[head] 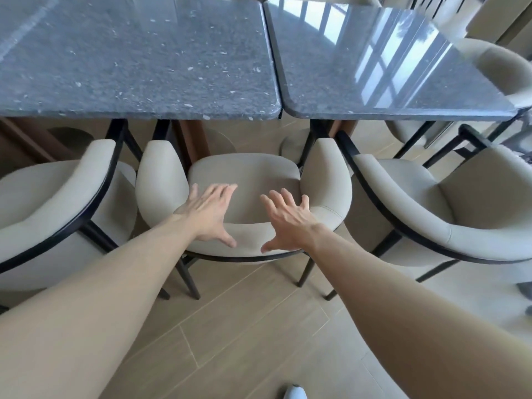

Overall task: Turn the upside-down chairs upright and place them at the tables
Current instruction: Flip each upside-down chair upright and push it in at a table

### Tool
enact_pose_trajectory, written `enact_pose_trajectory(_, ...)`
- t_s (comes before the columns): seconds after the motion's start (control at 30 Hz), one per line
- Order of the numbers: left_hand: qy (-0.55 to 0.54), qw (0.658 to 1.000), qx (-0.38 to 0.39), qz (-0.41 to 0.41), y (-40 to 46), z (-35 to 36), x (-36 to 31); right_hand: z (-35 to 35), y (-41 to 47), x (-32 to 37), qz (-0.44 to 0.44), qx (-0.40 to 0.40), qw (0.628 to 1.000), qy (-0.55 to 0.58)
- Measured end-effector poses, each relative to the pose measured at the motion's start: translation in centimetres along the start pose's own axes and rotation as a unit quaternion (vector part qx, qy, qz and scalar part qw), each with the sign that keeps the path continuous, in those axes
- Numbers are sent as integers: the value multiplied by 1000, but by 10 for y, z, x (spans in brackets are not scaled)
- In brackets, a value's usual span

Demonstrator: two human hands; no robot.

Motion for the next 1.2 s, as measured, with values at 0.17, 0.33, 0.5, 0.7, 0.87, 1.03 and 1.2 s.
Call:
enact_pose_trajectory(0.17, 71, 995, 65, -22, 6, 66, -19, 56, 5, -7, 10, 66, 997, -26)
enact_pose_trajectory(0.33, 58, 997, 21, -37, 0, 72, -22, 54, 3, -5, 9, 45, 998, -50)
enact_pose_trajectory(0.5, 83, 996, 24, -32, -17, 76, -30, 58, -12, 1, 0, 63, 996, -57)
enact_pose_trajectory(0.7, 86, 995, 40, -10, -43, 83, -45, 65, -38, 10, -10, 76, 995, -71)
enact_pose_trajectory(0.87, 68, 994, 89, 5, -52, 77, -45, 65, -50, 10, -11, 87, 995, -41)
enact_pose_trajectory(1.03, -208, 976, 66, -17, -65, 24, -33, 12, -59, 1, 49, 23, 986, 159)
enact_pose_trajectory(1.2, -506, 853, -108, -74, -103, -75, -18, -97, -79, 30, 64, -240, 869, 428)
Point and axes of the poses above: each hand's wrist, its own y-axis towards the middle knuckle, its own z-axis out of the palm, x = y × z, the point moved 4 cm from there along y, towards the middle knuckle, and after that the axes turned 10 degrees about -z, right-handed, at the moved point
